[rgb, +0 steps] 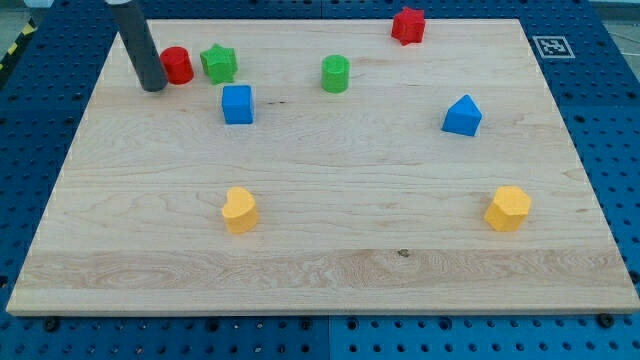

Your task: Separate red circle and green star

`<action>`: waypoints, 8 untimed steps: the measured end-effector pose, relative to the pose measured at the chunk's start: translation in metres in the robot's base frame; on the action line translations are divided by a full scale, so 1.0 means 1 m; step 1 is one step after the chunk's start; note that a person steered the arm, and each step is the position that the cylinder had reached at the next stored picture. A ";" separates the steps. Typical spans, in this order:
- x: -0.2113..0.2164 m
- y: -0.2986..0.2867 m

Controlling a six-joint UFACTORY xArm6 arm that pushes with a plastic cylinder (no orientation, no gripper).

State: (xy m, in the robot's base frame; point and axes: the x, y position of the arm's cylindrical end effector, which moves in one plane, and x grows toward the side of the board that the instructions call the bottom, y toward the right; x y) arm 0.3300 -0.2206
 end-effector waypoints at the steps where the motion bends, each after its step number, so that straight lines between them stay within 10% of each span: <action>1: 0.000 -0.008; 8: 0.004 0.063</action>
State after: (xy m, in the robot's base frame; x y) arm 0.3342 -0.1580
